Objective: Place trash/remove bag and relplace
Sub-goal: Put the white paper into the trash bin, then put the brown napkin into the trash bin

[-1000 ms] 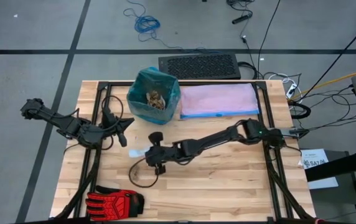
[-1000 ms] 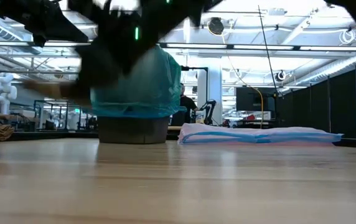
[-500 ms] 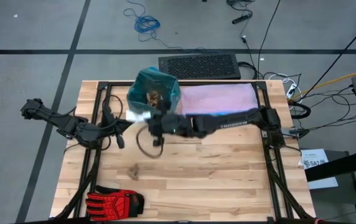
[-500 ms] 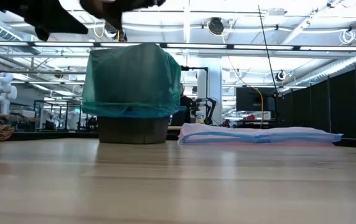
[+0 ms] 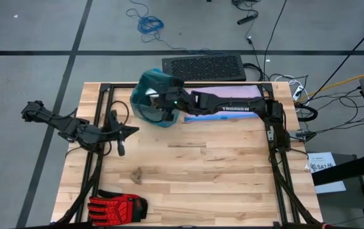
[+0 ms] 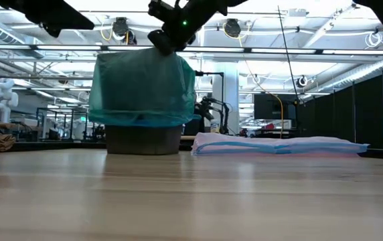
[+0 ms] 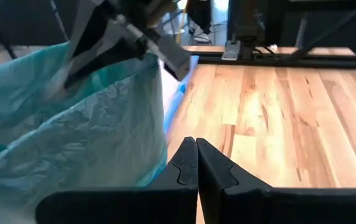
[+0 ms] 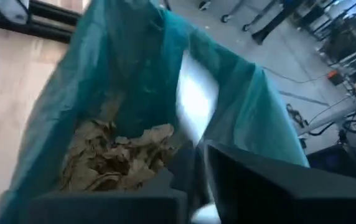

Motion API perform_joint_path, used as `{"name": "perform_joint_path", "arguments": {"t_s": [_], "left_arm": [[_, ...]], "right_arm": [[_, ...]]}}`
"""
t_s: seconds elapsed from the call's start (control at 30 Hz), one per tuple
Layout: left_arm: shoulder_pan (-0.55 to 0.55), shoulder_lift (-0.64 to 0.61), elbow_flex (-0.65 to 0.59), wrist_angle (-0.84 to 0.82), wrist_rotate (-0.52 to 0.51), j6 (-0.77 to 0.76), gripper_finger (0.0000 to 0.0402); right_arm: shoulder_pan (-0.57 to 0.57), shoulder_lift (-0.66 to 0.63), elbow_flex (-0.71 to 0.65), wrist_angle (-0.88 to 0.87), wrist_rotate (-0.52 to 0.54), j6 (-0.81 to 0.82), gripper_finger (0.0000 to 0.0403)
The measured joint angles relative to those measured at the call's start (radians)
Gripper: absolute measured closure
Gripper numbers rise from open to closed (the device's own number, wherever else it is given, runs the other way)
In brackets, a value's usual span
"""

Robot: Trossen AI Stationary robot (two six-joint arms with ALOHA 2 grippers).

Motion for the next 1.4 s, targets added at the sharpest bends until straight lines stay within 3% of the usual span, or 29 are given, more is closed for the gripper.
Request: {"name": "perform_joint_path", "arguments": {"t_s": [0.2, 0.5, 0.77, 1.03, 1.4], "left_arm": [[0.0, 0.002, 0.0, -0.008, 0.084, 0.017, 0.036], [0.0, 0.051, 0.0, -0.162, 0.25, -0.159, 0.0296], [0.0, 0.2, 0.0, -0.218, 0.476, -0.303, 0.0278], [-0.033, 0.365, 0.0, -0.196, 0.723, -0.401, 0.0278], [-0.158, 0.613, 0.0, -0.131, 0.781, -0.472, 0.0278]], "right_arm": [[-0.006, -0.001, 0.0, -0.007, -0.029, 0.026, 0.0283], [0.044, -0.083, 0.0, -0.13, -0.029, 0.017, 0.0206], [0.136, -0.245, 0.0, -0.318, -0.03, 0.052, 0.0195], [0.154, -0.312, 0.0, -0.45, -0.03, 0.156, 0.0195], [0.169, -0.29, 0.0, -0.575, -0.161, 0.232, 0.0195]]}}
